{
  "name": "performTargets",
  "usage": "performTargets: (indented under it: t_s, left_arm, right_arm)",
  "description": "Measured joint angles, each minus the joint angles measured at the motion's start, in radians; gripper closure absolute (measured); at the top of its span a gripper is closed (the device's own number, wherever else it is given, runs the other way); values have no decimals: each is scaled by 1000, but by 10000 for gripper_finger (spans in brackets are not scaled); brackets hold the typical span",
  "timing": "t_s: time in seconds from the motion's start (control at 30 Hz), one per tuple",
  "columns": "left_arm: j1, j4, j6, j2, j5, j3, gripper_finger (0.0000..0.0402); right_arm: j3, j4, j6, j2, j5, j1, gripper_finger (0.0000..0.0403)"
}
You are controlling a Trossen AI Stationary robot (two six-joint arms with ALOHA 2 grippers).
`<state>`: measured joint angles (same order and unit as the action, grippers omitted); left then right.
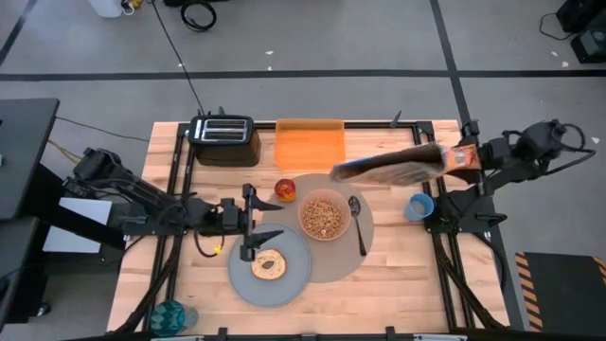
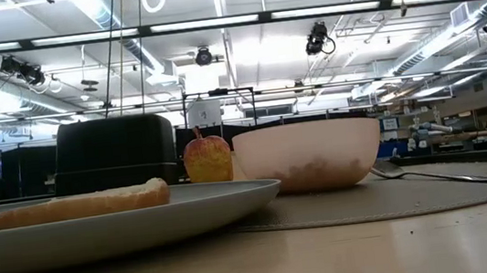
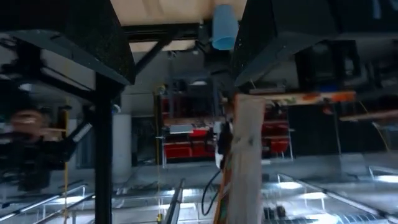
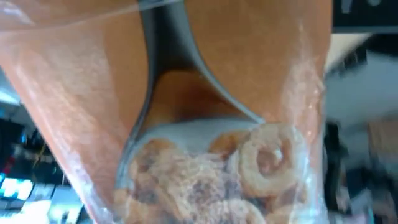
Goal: Arrange a breakfast setting
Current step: Pour the cereal from the yellow cereal box into the light orange bowl
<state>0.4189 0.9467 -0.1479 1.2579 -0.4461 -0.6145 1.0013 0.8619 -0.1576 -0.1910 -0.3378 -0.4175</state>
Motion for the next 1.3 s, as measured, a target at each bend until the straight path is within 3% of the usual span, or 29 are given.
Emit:
performTargets:
  t_s: [0.23,0.4,0.57,0.67,0.83,1.07,1.17,1.3]
  left_arm:
    - [-65,234,-74,197,4,-36,126]
    - [-124,224,-79,312,72,-145,112]
    - [-179,133,-84,375,114,-257,87]
    - [-211,53,-72,383,134,-321,86]
    - [-260,17,-5,396,280,-405,86]
    - [-286,6,17,404,316,-438,98]
    - [-283,4,21,404,316,-438,143]
    - [-281,-34,9,394,313,-438,255]
  right_arm:
    - [-352,-678,-29,2,79,0,191]
    - [-617,-1181,-52,-75,92,0,191]
    - [-777,-1474,-37,-189,49,1,191]
    - [-805,-1532,-29,-240,32,1,191]
    - [-808,-1546,-28,-307,-9,2,191]
    - [-808,-1579,-34,-371,-60,3,190]
    - [-808,-1583,-34,-382,-75,3,178]
    - [-808,-1572,-23,-388,-142,2,146]
